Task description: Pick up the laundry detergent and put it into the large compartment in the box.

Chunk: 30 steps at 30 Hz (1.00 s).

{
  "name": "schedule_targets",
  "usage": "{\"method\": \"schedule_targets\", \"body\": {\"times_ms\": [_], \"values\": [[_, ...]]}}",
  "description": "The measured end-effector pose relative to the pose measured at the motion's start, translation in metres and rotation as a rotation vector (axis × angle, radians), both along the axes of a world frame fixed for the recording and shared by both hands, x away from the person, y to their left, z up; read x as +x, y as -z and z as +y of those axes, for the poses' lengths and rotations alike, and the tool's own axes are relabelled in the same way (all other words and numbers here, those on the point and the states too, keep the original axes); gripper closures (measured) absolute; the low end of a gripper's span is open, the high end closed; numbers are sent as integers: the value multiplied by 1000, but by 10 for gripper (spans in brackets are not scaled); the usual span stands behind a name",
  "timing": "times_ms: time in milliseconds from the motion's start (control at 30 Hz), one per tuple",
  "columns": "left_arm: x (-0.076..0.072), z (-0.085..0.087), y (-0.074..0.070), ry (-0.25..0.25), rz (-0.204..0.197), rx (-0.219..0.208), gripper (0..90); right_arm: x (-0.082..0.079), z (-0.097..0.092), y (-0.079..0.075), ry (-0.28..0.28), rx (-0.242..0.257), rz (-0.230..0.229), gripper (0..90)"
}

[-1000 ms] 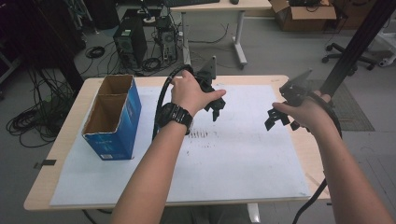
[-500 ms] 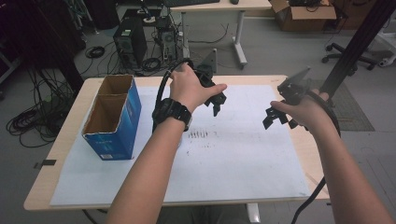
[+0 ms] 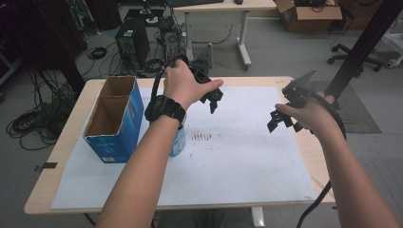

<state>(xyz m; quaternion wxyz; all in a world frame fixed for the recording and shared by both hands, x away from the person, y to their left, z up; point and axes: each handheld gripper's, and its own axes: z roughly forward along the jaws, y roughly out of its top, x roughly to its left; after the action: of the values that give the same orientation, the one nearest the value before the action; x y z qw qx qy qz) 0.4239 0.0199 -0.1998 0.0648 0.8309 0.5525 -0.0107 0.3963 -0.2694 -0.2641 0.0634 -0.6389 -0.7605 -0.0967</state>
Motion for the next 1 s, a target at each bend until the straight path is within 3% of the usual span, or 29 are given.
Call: {"method": "schedule_targets", "body": {"times_ms": [300, 367, 567, 1000], "values": [[3, 17, -3, -21, -8, 7, 43, 1, -3, 2, 4, 2, -1, 64], [4, 22, -4, -29, -16, 43, 43, 1, -4, 3, 5, 1, 1, 64], [4, 32, -6, -35, -10, 43, 43, 2, -3, 4, 3, 4, 4, 64], [10, 53, 3, -33, 3, 60, 43, 5, -3, 9, 5, 3, 9, 65]]}}
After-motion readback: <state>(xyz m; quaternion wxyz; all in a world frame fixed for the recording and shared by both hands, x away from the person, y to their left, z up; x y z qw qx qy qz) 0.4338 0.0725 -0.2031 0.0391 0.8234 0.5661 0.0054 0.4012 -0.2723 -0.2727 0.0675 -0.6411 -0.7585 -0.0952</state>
